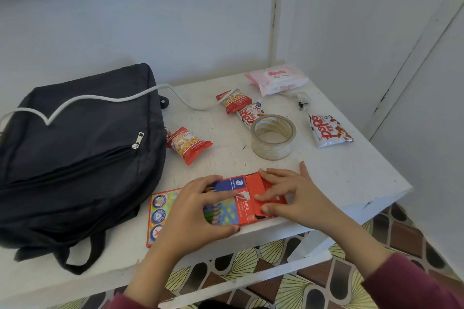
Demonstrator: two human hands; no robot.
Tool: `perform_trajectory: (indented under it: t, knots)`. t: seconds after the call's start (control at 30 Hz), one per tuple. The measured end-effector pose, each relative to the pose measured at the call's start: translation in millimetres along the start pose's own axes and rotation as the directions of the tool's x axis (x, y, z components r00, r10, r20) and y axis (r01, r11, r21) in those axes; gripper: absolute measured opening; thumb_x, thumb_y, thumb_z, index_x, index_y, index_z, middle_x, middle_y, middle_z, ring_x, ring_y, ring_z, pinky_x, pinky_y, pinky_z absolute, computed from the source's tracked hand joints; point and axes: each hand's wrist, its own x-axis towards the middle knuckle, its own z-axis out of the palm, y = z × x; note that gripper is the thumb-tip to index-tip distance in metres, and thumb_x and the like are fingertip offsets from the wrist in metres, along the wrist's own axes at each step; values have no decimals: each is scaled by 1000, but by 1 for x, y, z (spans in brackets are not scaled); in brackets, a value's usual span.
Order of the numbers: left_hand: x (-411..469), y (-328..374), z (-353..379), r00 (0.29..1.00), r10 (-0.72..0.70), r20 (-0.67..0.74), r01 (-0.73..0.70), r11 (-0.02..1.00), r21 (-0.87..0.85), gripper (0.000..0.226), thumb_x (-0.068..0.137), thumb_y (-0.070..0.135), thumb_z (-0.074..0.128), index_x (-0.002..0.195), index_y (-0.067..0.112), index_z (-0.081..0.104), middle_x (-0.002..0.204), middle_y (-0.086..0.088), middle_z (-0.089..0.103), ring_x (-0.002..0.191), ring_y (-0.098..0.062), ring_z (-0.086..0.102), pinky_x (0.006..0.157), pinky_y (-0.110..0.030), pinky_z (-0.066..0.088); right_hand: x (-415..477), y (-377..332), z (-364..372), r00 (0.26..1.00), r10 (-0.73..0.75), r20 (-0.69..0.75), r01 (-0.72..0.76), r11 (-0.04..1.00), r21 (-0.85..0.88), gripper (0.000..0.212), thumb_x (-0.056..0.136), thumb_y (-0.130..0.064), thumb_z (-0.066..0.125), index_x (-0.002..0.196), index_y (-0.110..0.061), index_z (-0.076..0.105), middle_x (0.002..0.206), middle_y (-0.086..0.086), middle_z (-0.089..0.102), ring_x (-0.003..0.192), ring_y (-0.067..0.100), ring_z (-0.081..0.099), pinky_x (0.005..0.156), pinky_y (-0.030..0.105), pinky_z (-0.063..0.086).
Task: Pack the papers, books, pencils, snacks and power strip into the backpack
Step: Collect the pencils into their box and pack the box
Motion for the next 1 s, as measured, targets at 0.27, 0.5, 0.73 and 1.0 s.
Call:
perform_trajectory:
  t: [0.27,0.5,0.73,1.0]
  knots:
    - [-2,1,1,999,12,-47,-11,1000,12,57,57,68,64,111,52,59,124,39,31,117,17,29,89,-9,26,-1,-8,0,1000,-11,7,11,999,-36,27,77,-34,74,90,-55,63,129,-31,34,120,-22,20,108,34,-24]
    - [0,1,-1,1000,-9,7,9,1000,18,56,56,71,61,109,57,54,121,43,28,116,19,28,87,-6,25,0,-2,2,1000,-11,-3,11,1000,10,25,71,-38,77,88,-52,66,123,-35,37,116,-29,21,109,30,-22]
    - [2,0,-2,999,-21,35,21,1000,15,57,56,71,61,110,55,56,121,42,28,115,18,29,88,-7,24,-1,-5,6,1000,-4,-11,4,1000,-18,22,67,-50,61,87,-53,52,128,-26,44,118,-24,24,112,40,-21]
    - [3,-3,-10,987,-33,159,35,999,-5,58,53,76,60,109,65,47,130,42,20,119,24,14,102,-14,16,-3,2,-15,997,-38,71,40,999,-15,59,68,-64,59,121,-50,39,129,-31,46,125,-15,36,116,33,-6]
